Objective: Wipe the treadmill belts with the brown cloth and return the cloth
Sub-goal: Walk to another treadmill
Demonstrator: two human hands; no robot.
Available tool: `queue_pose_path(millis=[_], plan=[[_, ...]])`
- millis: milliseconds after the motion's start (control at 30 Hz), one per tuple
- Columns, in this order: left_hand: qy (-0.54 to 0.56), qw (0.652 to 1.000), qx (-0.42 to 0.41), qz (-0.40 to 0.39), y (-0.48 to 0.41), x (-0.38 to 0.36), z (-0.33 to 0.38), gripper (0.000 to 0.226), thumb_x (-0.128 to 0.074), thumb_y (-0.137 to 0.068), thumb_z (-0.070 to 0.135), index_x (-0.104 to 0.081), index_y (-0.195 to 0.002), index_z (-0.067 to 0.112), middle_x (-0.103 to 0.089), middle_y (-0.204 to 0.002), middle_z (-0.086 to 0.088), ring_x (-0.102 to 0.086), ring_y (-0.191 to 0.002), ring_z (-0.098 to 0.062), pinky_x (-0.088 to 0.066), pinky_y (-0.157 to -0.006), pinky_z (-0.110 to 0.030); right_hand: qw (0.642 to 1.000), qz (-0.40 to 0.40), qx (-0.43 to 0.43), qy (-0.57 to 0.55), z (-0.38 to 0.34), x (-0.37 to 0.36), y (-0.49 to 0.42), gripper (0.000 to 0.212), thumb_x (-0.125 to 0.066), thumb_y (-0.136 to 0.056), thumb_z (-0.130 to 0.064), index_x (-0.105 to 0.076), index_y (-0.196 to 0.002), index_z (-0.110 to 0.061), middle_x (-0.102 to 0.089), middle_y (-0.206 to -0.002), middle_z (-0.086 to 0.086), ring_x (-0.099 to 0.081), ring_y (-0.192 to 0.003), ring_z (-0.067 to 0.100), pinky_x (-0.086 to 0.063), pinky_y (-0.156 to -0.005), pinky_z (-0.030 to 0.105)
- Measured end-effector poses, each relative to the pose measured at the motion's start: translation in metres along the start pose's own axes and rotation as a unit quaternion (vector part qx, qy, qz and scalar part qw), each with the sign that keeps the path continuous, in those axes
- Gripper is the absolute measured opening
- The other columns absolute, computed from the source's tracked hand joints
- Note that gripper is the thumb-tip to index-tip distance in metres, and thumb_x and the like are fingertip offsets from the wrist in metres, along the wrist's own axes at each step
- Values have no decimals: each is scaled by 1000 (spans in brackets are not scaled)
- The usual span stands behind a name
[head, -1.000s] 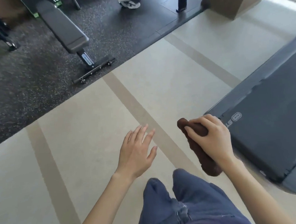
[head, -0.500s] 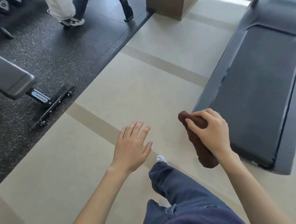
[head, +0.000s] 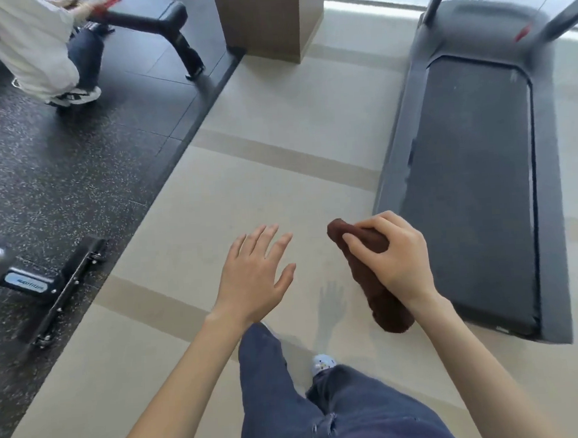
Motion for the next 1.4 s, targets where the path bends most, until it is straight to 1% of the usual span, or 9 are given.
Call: queue_pose_path(millis=[200,367,467,567,700,800,1067,1267,1400], plan=[[-11,998,-56,-12,-73,19,-80,50,-39,-95,42,-39,-140,22,-39,-147,-4,-30,-138,-22,-21,-112,-41,996,69,-51,6,-17,-46,-58,9,-71,-79,-33,-70,-83,-25,-63,-84,-10,-60,-82,15,-51,-77,41],[-24,995,-100,-12,-134,49,-147,58,-23,-91,47,-46,-137,20,-46,-142,-5,-38,-133,-24,-29,-109,-42,992,95,-73,34,-54,-79,-119,9,-71,-79,-34,-69,-83,-26,-61,-84,-10,-58,-83,12,-50,-76,35],[-33,990,-134,-15,-168,57,-179,56,-26,-91,46,-47,-136,19,-49,-139,-6,-41,-131,-25,-33,-107,-43,992,92,-75,52,-69,-99,-140,11,-70,-80,-35,-69,-85,-26,-60,-84,-11,-56,-82,10,-49,-74,32],[-33,988,-145,-39,-199,53,-201,53,-32,-94,47,-38,-141,22,-40,-147,-4,-31,-138,-22,-24,-111,-40,988,94,-104,63,-73,-115,-154,11,-72,-80,-32,-70,-86,-23,-61,-85,-9,-56,-82,10,-49,-75,32],[-22,987,-154,-47,-244,51,-219,57,-24,-92,51,-38,-141,25,-39,-147,-2,-31,-138,-21,-24,-112,-39,983,111,-137,51,-73,-129,-184,12,-72,-79,-32,-71,-86,-22,-63,-85,-8,-59,-82,13,-50,-77,37],[-19,985,-163,-51,-288,47,-232,54,-29,-94,50,-34,-143,26,-35,-149,-1,-26,-140,-20,-19,-113,-37,980,118,-143,73,-64,-133,-223,13,-73,-77,-33,-71,-85,-23,-62,-85,-8,-58,-83,13,-50,-76,36],[-22,978,-202,-41,-434,73,-241,58,-27,-91,50,-36,-143,25,-39,-147,-2,-26,-140,-20,-16,-115,-38,972,186,-129,54,-33,-134,-375,12,-73,-77,-34,-71,-85,-25,-63,-86,-11,-58,-85,11,-50,-77,33],[-35,977,-211,-16,-553,101,-247,66,-16,-87,54,-37,-142,24,-39,-146,-3,-28,-139,-22,-20,-112,-38,975,180,-125,40,-18,-123,-476,11,-73,-78,-33,-70,-85,-26,-62,-86,-11,-58,-85,8,-49,-78,31],[-31,972,-233,-8,-615,105,-244,58,-29,-90,49,-40,-140,22,-41,-145,-4,-30,-138,-23,-22,-111,-40,974,178,-126,56,-8,-116,-528,12,-73,-78,-33,-71,-85,-23,-62,-87,-10,-57,-86,10,-48,-78,31]])
Point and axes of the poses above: each hand's wrist, its own y-axis away from the middle knuckle, its own x-axis out of the back of the hand, z = x × y, the point moved 1 cm from there along -y, towards the middle knuckle
